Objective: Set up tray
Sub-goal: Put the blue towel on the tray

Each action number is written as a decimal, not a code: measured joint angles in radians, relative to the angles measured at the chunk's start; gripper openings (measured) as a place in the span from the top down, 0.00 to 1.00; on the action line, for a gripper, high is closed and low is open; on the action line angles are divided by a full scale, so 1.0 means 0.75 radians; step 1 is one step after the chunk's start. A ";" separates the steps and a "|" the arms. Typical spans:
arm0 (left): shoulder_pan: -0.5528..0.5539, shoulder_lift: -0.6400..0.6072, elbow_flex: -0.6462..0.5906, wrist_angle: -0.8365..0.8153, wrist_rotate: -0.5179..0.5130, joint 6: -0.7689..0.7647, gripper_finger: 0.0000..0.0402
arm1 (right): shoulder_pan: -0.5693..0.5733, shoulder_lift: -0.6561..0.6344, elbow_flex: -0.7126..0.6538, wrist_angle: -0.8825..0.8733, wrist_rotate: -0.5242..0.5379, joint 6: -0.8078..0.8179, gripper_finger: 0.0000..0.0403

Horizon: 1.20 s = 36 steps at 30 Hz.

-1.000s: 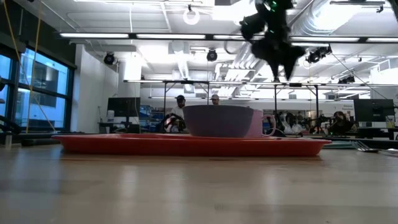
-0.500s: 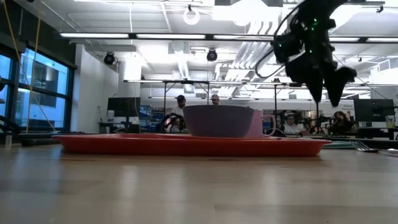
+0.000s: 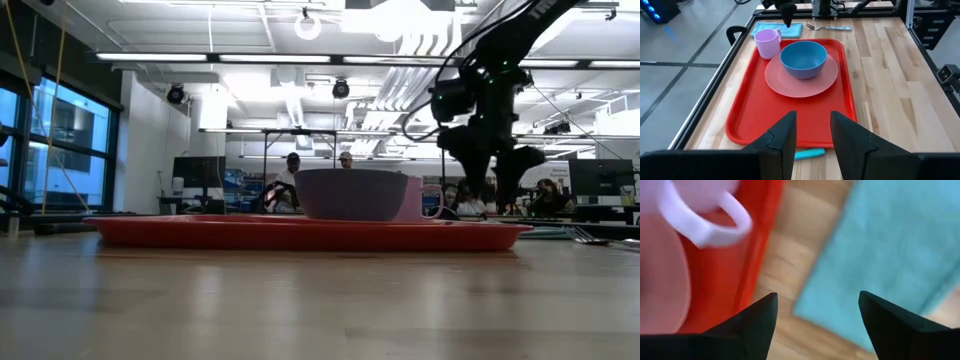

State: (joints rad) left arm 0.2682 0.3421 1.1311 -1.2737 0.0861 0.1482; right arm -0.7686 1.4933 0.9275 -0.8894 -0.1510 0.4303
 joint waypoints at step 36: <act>0.000 0.000 0.000 0.000 -0.026 -0.031 0.62 | -0.164 0.342 0.041 0.199 -0.042 -0.064 0.34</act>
State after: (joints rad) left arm 0.2682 0.3424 1.1313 -1.2736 0.0667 0.1251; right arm -0.8916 1.7501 0.9584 -0.7401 -0.1823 0.3826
